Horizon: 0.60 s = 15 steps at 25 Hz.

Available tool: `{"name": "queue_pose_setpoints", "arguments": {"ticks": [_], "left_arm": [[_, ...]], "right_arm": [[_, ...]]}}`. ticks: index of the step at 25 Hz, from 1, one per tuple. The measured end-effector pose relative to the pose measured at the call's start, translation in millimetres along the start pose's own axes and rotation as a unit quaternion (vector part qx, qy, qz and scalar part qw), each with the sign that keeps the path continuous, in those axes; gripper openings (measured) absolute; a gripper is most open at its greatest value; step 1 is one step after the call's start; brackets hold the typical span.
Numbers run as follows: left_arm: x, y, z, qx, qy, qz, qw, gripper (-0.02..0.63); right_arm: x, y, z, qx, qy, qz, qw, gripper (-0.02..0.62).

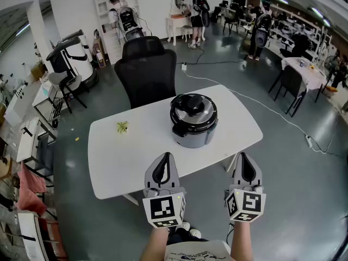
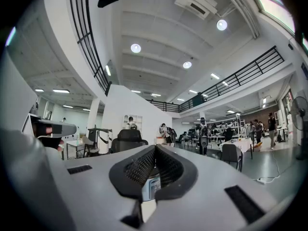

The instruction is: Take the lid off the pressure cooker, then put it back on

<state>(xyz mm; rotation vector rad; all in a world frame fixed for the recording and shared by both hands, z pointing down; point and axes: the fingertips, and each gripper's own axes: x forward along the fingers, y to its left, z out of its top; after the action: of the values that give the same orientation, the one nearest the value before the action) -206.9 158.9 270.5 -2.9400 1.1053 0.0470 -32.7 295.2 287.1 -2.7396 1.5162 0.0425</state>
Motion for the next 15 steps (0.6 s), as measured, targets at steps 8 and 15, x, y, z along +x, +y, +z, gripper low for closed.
{"name": "queue_pose_setpoints", "arguments": {"ticks": [8, 15], "left_arm": [[4, 7, 1, -0.003, 0.002, -0.003, 1.0, 0.014], [17, 15, -8, -0.008, 0.008, -0.007, 0.9999, 0.014]], "right_arm": [[4, 4, 2, 0.001, 0.003, -0.006, 1.0, 0.009], [16, 9, -4, -0.002, 0.005, -0.01, 1.0, 0.009]]}}
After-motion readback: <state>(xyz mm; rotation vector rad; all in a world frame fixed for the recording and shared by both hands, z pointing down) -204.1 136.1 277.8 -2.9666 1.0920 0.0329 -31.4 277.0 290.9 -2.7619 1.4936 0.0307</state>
